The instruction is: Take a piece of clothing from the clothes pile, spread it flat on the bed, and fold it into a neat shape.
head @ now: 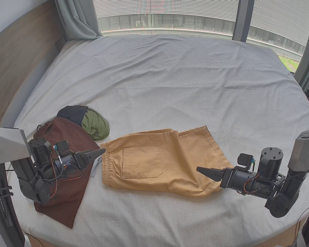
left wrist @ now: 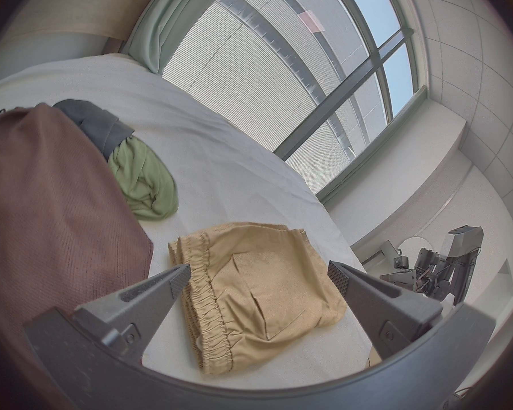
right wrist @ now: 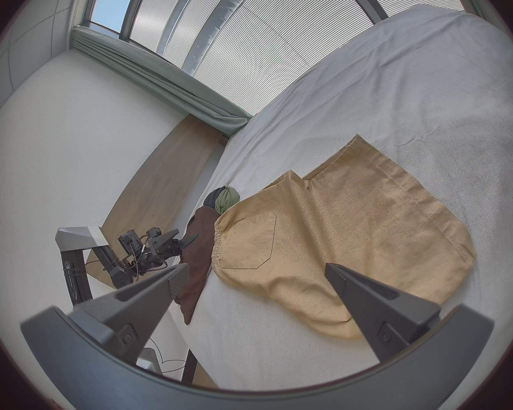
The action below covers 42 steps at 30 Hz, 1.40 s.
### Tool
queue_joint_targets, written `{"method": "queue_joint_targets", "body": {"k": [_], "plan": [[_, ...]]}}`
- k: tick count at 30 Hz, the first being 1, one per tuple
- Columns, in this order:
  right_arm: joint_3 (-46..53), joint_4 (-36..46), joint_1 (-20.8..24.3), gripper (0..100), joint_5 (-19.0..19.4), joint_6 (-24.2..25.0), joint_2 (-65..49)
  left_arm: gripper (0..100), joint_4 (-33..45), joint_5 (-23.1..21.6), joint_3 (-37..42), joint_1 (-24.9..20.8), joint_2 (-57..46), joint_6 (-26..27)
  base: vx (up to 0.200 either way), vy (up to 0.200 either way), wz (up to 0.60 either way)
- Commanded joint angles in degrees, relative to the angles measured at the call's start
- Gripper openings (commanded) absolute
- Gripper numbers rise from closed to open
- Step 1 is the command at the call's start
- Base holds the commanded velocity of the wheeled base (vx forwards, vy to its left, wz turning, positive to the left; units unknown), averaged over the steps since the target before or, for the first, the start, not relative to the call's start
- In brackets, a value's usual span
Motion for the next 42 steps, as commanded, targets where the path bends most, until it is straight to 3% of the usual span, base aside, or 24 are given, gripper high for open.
{"method": "queue_joint_targets", "body": {"k": [1,24,37,42], "plan": [[-0.1,-0.1,0.0,100,0.0,0.0,0.8,100,0.0,0.1,-0.5,-0.2,4.7,0.0,0.0,0.0,0.0],[-0.1,-0.1,0.3,100,0.0,-0.1,3.3,100,-0.1,0.3,-4.0,-2.0,16.0,-0.4,0.0,0.0,0.0],[-0.1,-0.1,0.5,100,0.0,-0.1,3.7,100,-0.1,0.6,-4.9,-4.9,16.0,-11.2,0.0,0.0,0.0],[-0.1,-0.1,0.6,100,0.0,-0.1,3.7,100,-0.1,3.2,-6.9,-6.0,15.9,-16.5,0.0,0.0,0.0]]}}
